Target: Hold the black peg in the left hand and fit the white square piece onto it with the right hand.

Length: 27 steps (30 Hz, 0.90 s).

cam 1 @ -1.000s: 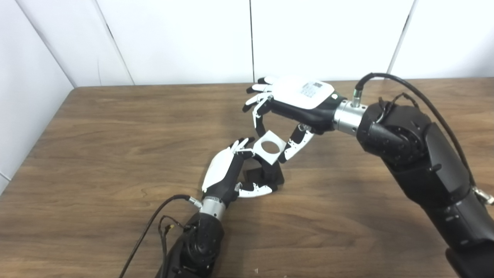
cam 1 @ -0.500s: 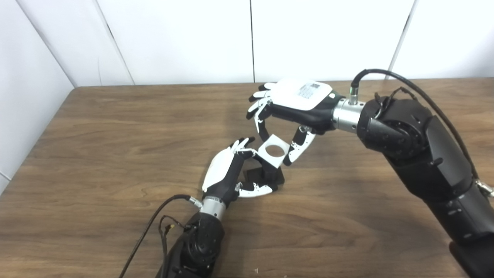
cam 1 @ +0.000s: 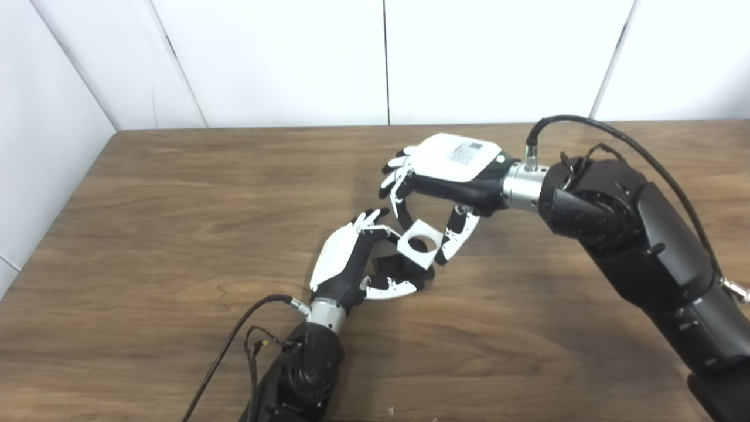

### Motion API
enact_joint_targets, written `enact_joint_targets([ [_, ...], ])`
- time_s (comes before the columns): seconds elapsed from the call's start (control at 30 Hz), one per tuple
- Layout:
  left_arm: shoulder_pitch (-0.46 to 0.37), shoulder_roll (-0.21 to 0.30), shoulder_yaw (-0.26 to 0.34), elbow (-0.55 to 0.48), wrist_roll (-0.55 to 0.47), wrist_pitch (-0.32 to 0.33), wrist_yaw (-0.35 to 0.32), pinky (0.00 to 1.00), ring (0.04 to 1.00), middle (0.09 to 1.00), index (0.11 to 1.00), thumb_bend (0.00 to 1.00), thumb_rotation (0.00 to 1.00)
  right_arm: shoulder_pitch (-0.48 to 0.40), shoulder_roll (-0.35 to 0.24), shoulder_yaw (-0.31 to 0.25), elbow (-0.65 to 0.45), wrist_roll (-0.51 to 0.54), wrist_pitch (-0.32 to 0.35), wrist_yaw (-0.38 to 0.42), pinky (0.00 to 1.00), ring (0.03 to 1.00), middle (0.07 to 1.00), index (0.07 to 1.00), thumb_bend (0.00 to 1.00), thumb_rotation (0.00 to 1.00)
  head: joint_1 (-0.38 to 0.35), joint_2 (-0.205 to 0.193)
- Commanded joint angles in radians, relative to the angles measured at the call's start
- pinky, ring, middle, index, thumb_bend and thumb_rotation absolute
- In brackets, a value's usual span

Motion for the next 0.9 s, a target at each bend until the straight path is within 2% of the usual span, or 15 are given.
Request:
enact_joint_targets([
  [0.0,0.002,-0.001,-0.006,0.007,0.021,0.031,-0.011,1.00,1.000,0.954,0.488,0.52,0.08,-0.027,0.014,-0.012,-0.014,0.016,0.002,-0.024,1.00,0.931,0.818,0.480,0.52,0.14,0.003,0.001],
  [0.47,0.009,-0.006,-0.007,0.002,0.031,0.030,-0.011,1.00,1.000,0.957,0.488,0.52,0.08,-0.008,0.067,0.001,0.033,-0.024,-0.004,-0.067,1.00,0.932,0.825,0.480,0.52,0.14,0.015,0.003],
  [0.7,0.015,-0.007,-0.011,0.000,0.034,0.030,-0.011,1.00,1.000,0.957,0.488,0.52,0.08,-0.014,0.077,0.001,0.076,-0.035,-0.013,-0.097,1.00,0.928,0.819,0.480,0.52,0.14,0.015,0.004],
  [0.87,0.015,-0.005,-0.009,-0.006,0.031,0.034,-0.015,1.00,1.000,0.958,0.488,0.52,0.08,-0.033,0.071,-0.006,0.089,-0.038,0.001,-0.090,1.00,0.927,0.820,0.480,0.52,0.14,0.016,0.006],
])
